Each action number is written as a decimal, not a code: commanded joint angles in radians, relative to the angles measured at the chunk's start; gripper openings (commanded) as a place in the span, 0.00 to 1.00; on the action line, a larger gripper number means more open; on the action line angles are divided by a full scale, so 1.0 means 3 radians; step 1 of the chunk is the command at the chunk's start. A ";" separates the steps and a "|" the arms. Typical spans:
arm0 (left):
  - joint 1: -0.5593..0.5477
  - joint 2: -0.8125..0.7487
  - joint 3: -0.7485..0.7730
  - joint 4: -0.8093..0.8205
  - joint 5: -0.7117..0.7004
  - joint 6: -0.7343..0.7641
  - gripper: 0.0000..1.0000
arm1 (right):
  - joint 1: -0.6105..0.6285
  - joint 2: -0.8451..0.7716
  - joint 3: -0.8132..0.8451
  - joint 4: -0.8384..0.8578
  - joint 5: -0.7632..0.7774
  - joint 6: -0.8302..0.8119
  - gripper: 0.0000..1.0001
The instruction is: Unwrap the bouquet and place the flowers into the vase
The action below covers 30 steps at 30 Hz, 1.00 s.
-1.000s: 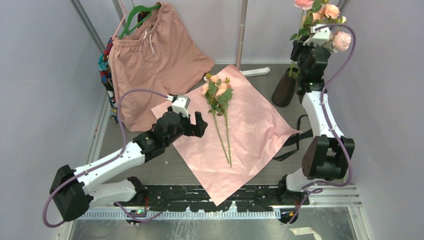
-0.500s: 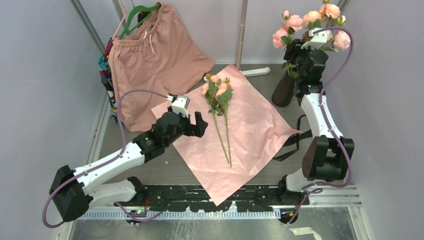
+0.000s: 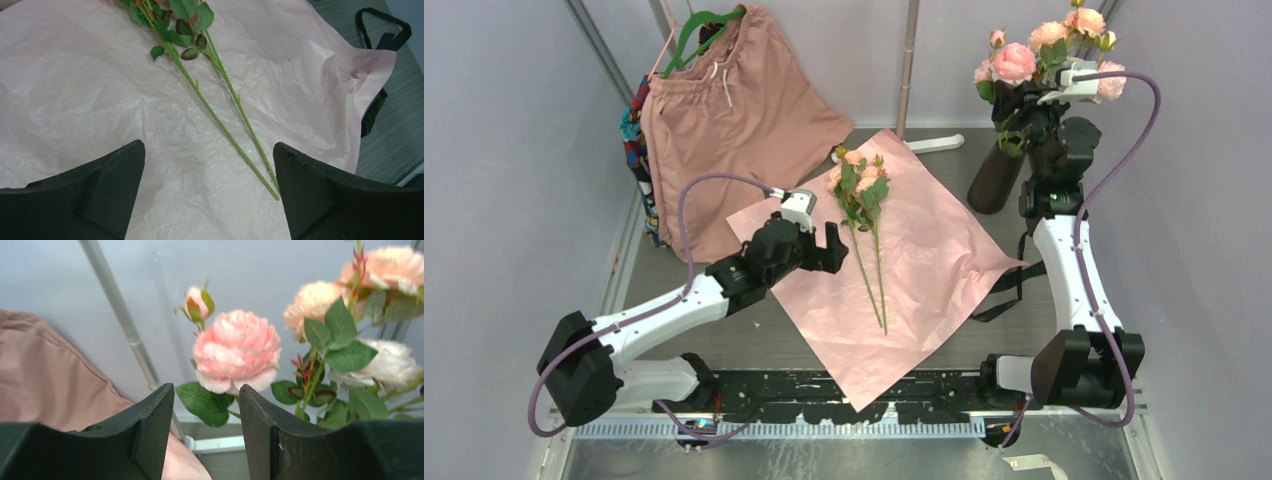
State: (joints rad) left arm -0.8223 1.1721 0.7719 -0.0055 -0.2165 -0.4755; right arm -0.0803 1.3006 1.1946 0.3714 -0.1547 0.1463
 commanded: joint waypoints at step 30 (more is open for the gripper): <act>0.0273 0.1205 0.1306 -0.1024 0.0132 -0.1258 0.95 | 0.1648 -0.0252 -0.0085 -0.1324 0.0320 0.0097 0.58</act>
State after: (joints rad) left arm -0.7521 1.5185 1.1221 -0.3000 -0.2146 -0.7948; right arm 0.4061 1.2175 1.1667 -0.0059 -0.1059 0.1932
